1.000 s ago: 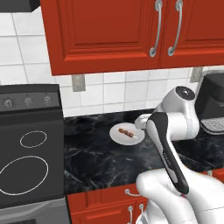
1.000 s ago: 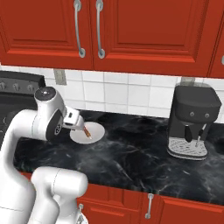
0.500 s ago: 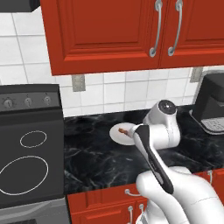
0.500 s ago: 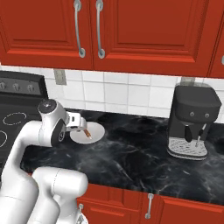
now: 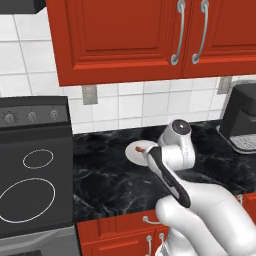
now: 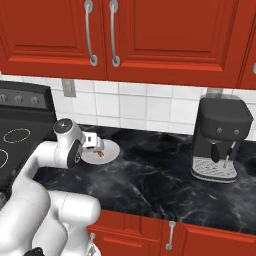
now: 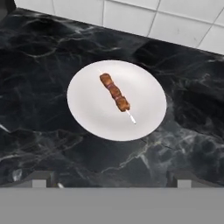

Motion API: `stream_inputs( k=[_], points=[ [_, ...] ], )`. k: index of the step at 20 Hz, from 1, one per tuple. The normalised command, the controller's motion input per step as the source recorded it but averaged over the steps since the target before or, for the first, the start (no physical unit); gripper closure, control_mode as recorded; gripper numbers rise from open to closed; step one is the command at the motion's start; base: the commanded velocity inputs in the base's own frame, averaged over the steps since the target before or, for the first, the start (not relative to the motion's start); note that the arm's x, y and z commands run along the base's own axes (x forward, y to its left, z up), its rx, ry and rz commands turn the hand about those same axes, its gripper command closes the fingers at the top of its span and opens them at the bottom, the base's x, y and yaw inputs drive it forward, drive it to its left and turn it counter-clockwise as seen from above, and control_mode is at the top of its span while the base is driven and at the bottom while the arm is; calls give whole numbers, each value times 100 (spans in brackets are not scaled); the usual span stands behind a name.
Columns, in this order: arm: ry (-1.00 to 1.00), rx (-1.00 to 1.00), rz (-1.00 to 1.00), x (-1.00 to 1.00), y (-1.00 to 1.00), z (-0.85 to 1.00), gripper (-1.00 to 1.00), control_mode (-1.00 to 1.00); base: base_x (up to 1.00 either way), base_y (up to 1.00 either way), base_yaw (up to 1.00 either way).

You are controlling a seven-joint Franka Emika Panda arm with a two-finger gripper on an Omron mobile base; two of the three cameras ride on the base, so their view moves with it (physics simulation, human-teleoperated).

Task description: Place the cold items (apple and banana) from the fridge in one tupperware on the dining counter. Place the warm items (hot dog and kebab skewer) in the stove area in another tupperware.

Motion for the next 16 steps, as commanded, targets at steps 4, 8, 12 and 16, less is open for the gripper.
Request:
stream_inputs(
  k=[4, 8, 12, 16],
  points=[
    [23, 0, 0, 45, 1, -10, -100, -100, 0, 0, 0],
    [8, -3, 0, 42, 5, -25, -100, -100, 0, 0, 0],
    [0, -3, 0, 30, 0, -24, -100, -100, 0, 0, 0],
    [0, 0, 0, 28, 0, -24, -100, -100, 0, 0, 0]
  ],
)
